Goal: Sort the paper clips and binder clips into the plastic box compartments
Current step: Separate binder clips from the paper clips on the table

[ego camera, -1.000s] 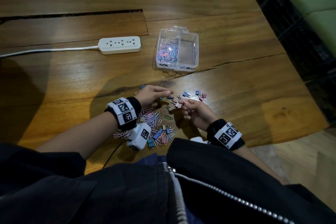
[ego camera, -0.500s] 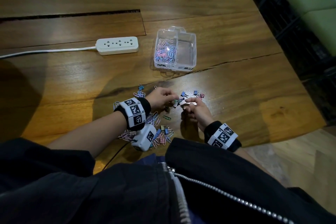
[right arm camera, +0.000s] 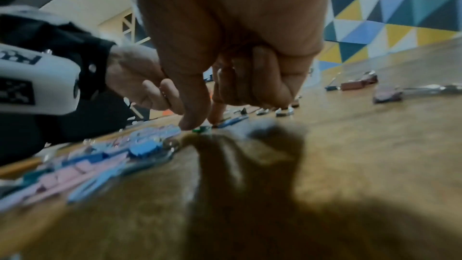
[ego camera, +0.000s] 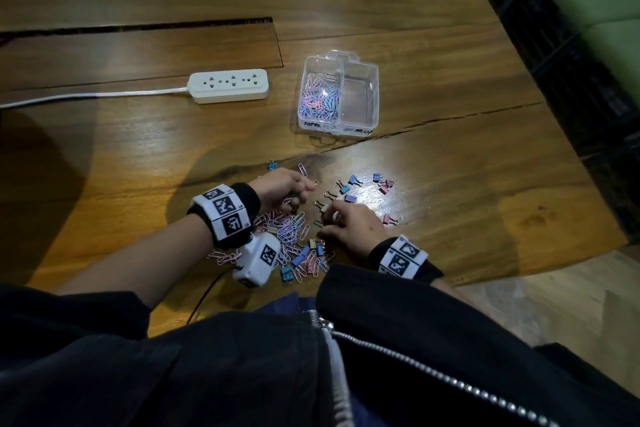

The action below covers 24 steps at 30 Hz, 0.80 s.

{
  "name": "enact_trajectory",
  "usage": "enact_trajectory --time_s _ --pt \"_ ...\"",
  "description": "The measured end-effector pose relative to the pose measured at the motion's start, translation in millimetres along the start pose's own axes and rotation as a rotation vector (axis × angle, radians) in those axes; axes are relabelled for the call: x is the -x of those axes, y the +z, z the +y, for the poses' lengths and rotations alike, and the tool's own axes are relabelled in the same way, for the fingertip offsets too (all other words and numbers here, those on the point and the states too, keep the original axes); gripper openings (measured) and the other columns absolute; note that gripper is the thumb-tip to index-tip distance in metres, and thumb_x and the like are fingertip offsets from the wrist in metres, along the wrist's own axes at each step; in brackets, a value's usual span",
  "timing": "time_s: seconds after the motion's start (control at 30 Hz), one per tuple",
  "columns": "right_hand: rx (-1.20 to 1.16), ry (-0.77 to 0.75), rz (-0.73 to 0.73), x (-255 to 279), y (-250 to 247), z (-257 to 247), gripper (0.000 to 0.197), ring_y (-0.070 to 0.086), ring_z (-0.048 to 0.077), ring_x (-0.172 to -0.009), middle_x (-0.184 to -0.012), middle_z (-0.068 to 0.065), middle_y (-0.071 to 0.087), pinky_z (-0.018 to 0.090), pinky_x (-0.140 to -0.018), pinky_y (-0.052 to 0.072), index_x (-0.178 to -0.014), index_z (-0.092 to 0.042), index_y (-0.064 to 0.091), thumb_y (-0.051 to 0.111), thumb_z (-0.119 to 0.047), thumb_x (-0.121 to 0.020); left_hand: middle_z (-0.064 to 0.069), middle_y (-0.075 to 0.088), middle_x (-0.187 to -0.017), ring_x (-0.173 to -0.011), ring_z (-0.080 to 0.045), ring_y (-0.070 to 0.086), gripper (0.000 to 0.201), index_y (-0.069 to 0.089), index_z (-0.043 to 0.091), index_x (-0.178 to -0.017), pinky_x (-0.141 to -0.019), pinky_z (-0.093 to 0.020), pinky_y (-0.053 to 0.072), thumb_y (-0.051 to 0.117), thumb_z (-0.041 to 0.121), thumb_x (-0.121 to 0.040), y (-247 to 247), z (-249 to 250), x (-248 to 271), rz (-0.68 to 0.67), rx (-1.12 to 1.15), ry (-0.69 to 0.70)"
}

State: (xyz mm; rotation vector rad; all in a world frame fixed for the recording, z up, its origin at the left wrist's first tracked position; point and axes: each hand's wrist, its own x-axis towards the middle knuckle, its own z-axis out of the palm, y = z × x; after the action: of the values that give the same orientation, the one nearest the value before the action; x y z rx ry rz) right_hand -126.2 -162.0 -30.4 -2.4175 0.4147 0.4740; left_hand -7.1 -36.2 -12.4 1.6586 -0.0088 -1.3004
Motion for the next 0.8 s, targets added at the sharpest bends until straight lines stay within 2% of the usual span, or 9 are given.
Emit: enact_trajectory --time_s 0.07,0.1,0.2,0.27,0.37,0.53,0.63,0.73,0.8 --pt "0.100 -0.038 0.024 -1.2 2.5 -4.5 0.020 0.058 0.022 -0.095 -0.102 0.005 0.065 0.026 -0.071 0.039 -0.099 -0.016 0.059 0.061 -0.030 -0.083 -0.002 0.048 -0.067 -0.041 -0.007 0.042 0.028 0.055 0.007 -0.087 -0.036 -0.017 0.033 0.029 -0.003 -0.093 -0.3 -2.7 3.8 0.040 -0.290 0.010" --pt "0.138 -0.048 0.022 -1.8 3.1 -5.7 0.019 0.058 0.024 -0.096 -0.103 0.007 0.065 0.027 -0.072 0.038 -0.098 -0.014 0.059 0.059 -0.028 -0.085 -0.005 0.053 -0.075 -0.053 -0.013 0.049 0.028 0.056 0.005 -0.093 -0.046 -0.021 0.039 0.028 -0.001 -0.093 1.5 -4.8 5.7 0.078 -0.515 0.035" --pt "0.154 -0.047 -0.022 -2.8 3.0 -4.7 0.012 0.057 0.025 -0.095 -0.099 0.008 0.062 0.029 -0.073 0.040 -0.094 -0.012 0.056 0.053 -0.023 -0.088 -0.012 0.058 -0.105 -0.094 -0.028 0.056 0.033 0.051 0.003 -0.109 -0.079 -0.035 0.046 0.030 0.026 -0.098 15.1 -13.7 14.6 0.222 -1.117 0.121" --pt "0.037 -0.024 -0.046 -2.0 0.4 0.1 0.006 0.054 0.020 -0.085 -0.087 0.001 0.056 0.022 -0.065 0.036 -0.083 -0.015 0.052 0.052 -0.018 -0.089 -0.011 0.057 -0.110 -0.101 -0.027 0.056 0.051 0.047 0.006 -0.115 -0.082 -0.038 0.046 0.036 0.050 -0.092 22.3 -21.4 15.6 0.274 -1.285 0.111" --pt "-0.298 0.038 -0.034 2.6 -10.1 8.0 0.022 0.046 0.008 -0.068 -0.072 -0.006 0.047 0.013 -0.056 0.034 -0.071 -0.019 0.045 0.051 -0.012 -0.090 -0.010 0.054 -0.117 -0.106 -0.026 0.055 0.067 0.041 0.007 -0.122 -0.084 -0.037 0.046 0.055 0.057 -0.080 26.1 -30.9 11.4 0.279 -1.397 0.113" --pt "-0.970 0.164 -0.064 10.3 -29.2 21.1 0.020 0.053 0.000 -0.050 -0.071 0.000 0.053 0.012 -0.045 0.040 -0.078 -0.015 0.050 0.046 0.002 -0.089 -0.012 0.054 -0.117 -0.107 -0.028 0.055 0.039 0.049 0.005 -0.114 -0.090 -0.040 0.048 0.049 0.036 -0.092 25.0 -38.1 8.8 0.239 -1.386 0.184" --pt "-1.148 0.188 -0.121 6.9 -29.9 24.3 0.026 0.048 0.005 -0.052 -0.066 0.000 0.053 0.016 -0.048 0.036 -0.094 -0.015 0.057 0.041 0.006 -0.089 -0.009 0.055 -0.097 -0.089 -0.023 0.057 0.029 0.055 0.006 -0.101 -0.079 -0.034 0.049 0.041 0.031 -0.095 20.5 -34.5 9.7 0.176 -1.347 0.188" --pt "-1.322 0.257 -0.202 3.1 -27.8 22.8 0.027 0.042 0.008 -0.051 -0.064 0.000 0.048 0.015 -0.044 0.037 -0.082 -0.010 0.059 0.034 -0.002 -0.091 -0.001 0.042 -0.067 -0.054 -0.011 0.041 0.031 0.045 0.016 -0.067 -0.051 -0.022 0.036 0.038 0.022 -0.096 6.8 -30.0 7.1 0.059 -0.969 0.154" --pt "-1.374 0.295 -0.247 0.7 -26.7 19.8 0.026 0.041 0.008 -0.048 -0.064 0.001 0.044 0.016 -0.042 0.036 -0.069 -0.012 0.051 0.035 -0.013 -0.090 0.001 0.036 -0.061 -0.044 -0.006 0.035 0.033 0.037 0.017 -0.063 -0.045 -0.018 0.030 0.036 0.016 -0.096 -3.9 -23.9 9.1 0.018 -0.572 0.108"
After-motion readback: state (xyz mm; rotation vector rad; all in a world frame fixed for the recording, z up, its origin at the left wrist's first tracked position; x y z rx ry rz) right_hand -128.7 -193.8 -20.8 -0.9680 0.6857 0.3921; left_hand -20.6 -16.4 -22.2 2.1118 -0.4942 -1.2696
